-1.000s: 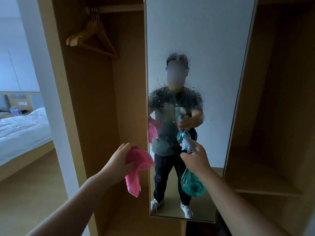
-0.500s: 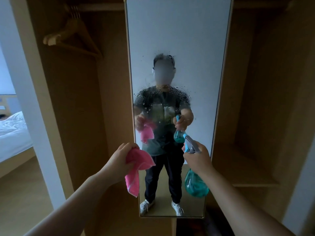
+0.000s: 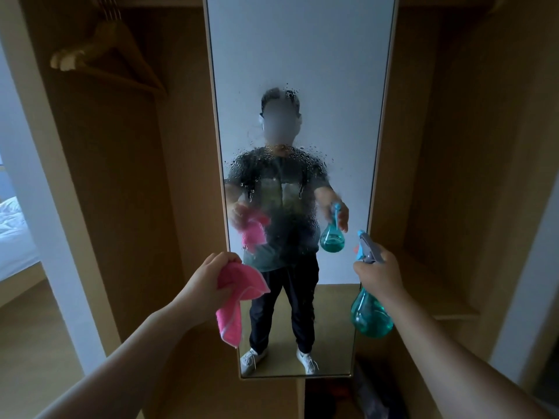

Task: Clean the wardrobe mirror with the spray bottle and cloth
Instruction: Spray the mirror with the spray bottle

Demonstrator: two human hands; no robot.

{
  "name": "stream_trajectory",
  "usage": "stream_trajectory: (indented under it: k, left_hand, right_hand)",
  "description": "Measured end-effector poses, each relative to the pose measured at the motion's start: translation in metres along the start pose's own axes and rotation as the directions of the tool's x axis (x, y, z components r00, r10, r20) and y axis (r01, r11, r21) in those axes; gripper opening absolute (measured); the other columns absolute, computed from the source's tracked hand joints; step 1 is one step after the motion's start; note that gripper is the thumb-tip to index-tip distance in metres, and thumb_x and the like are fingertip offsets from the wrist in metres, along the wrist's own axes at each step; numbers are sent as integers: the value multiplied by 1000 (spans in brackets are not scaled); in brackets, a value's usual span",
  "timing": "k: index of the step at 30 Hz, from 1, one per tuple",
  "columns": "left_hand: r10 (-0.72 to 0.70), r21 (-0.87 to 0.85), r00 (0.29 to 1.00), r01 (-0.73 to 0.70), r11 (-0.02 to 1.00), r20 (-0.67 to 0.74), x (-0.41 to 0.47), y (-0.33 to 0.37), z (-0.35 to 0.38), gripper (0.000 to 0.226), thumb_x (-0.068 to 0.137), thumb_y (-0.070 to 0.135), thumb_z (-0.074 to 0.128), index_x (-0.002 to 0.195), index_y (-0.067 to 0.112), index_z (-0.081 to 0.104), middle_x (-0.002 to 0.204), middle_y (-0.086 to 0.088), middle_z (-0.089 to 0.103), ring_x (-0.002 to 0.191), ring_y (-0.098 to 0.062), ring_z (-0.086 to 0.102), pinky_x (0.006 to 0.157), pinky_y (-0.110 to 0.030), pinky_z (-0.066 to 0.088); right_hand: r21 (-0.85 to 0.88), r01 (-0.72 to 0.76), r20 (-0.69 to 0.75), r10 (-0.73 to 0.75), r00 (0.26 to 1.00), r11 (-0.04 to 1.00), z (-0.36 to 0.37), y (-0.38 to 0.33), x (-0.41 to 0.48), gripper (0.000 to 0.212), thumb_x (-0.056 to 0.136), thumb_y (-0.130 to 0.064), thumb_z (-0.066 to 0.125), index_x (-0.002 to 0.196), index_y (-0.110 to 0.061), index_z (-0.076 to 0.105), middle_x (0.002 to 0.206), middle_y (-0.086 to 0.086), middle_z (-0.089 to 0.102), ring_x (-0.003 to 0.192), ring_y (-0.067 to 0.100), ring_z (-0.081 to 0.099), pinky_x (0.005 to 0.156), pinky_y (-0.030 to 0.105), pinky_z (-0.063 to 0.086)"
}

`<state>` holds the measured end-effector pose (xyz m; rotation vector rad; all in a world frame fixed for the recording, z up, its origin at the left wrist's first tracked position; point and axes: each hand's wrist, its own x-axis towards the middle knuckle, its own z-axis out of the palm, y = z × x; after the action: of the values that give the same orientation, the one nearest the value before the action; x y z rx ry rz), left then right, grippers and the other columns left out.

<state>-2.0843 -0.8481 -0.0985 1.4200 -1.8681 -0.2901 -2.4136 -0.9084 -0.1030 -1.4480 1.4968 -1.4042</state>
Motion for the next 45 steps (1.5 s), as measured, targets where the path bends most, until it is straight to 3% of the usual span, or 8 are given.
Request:
stream_trajectory:
  k: [4, 9, 12, 16, 24, 28, 40, 45]
  left_hand:
    - [2, 6, 1000, -2, 1000, 6, 2, 0, 2, 42, 82, 7, 67, 109, 36, 52, 107, 11, 54, 94, -4, 55, 68, -16, 50]
    - [2, -2, 1000, -2, 1000, 10, 3, 1, 3, 41, 82, 8, 67, 108, 36, 53, 107, 11, 54, 94, -5, 56, 72, -21, 55]
    - [10, 0, 1000, -10, 1000, 14, 3, 1, 5, 38, 83, 10, 67, 108, 35, 54, 107, 10, 54, 94, -5, 56, 73, -21, 54]
    - [0, 8, 1000, 0, 1000, 21, 1, -3, 10, 41, 82, 5, 65, 110, 34, 53, 108, 11, 54, 95, -6, 55, 75, -22, 54]
    - [-55, -19, 996, 56, 998, 73, -21, -22, 33, 41, 83, 5, 65, 110, 34, 54, 108, 13, 53, 97, -6, 55, 74, -22, 55]
    - [-77, -33, 992, 81, 996, 99, -34, -30, 47, 42, 82, 5, 68, 109, 34, 53, 108, 13, 53, 97, -5, 55, 73, -19, 53]
    - [-116, -25, 986, 120, 992, 119, -45, -38, 59, 41, 83, 6, 68, 111, 32, 53, 110, 12, 53, 98, -6, 55, 69, -15, 52]
    - [-118, -27, 985, 122, 992, 124, -44, -39, 59, 39, 85, 9, 68, 111, 33, 53, 110, 12, 53, 98, -7, 57, 73, -19, 56]
  right_hand:
    - [-16, -21, -47, 20, 999, 1000, -6, 10, 7, 41, 86, -6, 60, 123, -23, 57, 94, -4, 59, 79, 14, 59, 54, 21, 41]
    - [-22, -28, -101, 26, 995, 999, -7, 20, 9, 19, 86, -11, 63, 96, -26, 60, 89, 1, 60, 74, 14, 58, 53, 23, 40]
    - [-25, -30, -148, 26, 989, 999, -6, 24, 6, 23, 87, -16, 64, 103, -29, 53, 85, -8, 54, 74, 12, 55, 53, 22, 37]
    - [-44, -53, -35, 51, 998, 998, -5, 35, -2, 36, 86, -8, 61, 109, -32, 47, 87, -14, 51, 78, 10, 54, 55, 22, 37]
    - [-139, -76, 38, 82, 996, 987, 6, 73, -28, 42, 82, 0, 57, 110, -31, 49, 76, -2, 54, 61, 13, 52, 50, 21, 39]
    - [-189, -104, 74, 120, 990, 977, 10, 92, -39, 35, 82, 4, 55, 112, -14, 56, 68, -5, 46, 54, 10, 44, 47, 18, 36]
    - [-171, -186, 97, 205, 974, 967, 15, 109, -50, 39, 84, 5, 52, 118, -13, 57, 74, 4, 52, 55, 13, 44, 48, 21, 36]
    - [-168, -202, 19, 208, 978, 965, 20, 112, -51, 22, 87, -3, 57, 109, -9, 59, 76, 6, 55, 61, 15, 51, 55, 24, 40]
